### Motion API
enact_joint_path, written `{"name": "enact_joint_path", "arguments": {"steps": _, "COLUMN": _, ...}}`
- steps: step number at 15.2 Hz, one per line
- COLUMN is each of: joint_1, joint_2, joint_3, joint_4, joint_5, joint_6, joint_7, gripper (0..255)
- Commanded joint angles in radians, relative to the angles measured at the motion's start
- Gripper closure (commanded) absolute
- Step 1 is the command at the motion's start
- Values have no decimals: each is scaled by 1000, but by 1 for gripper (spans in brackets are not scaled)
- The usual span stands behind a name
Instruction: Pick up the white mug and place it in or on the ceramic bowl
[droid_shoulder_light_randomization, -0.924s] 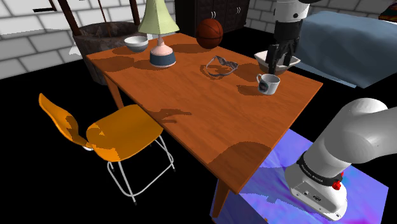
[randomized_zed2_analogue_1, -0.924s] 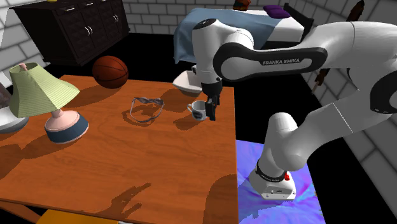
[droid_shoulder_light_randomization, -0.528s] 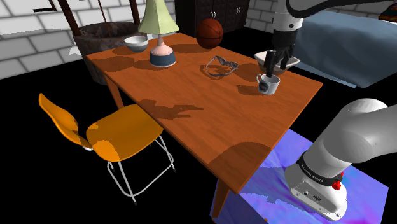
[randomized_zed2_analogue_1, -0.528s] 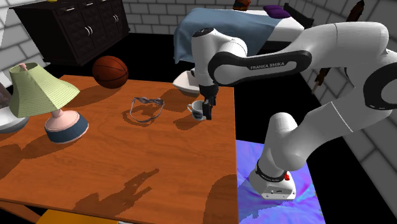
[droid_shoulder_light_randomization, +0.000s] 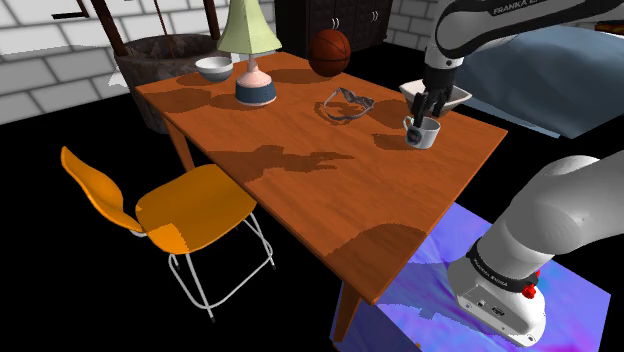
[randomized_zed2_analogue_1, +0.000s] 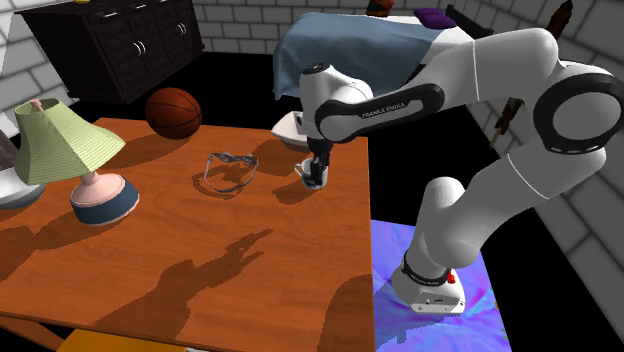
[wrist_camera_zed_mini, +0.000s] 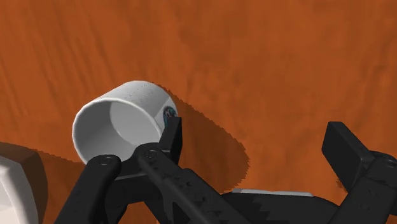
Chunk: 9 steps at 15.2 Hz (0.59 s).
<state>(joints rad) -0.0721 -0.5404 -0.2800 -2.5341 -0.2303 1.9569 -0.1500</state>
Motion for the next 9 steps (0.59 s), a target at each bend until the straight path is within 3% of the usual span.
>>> {"name": "enact_joint_path", "arguments": {"steps": 1, "joint_1": -5, "joint_2": 61, "joint_3": -37, "joint_4": 8, "joint_5": -6, "joint_6": 74, "joint_7": -33, "gripper": 0}}
{"name": "enact_joint_path", "arguments": {"steps": 9, "joint_1": -3, "joint_2": 316, "joint_3": -168, "joint_4": 77, "joint_5": 47, "joint_6": 317, "joint_7": -183, "gripper": 0}}
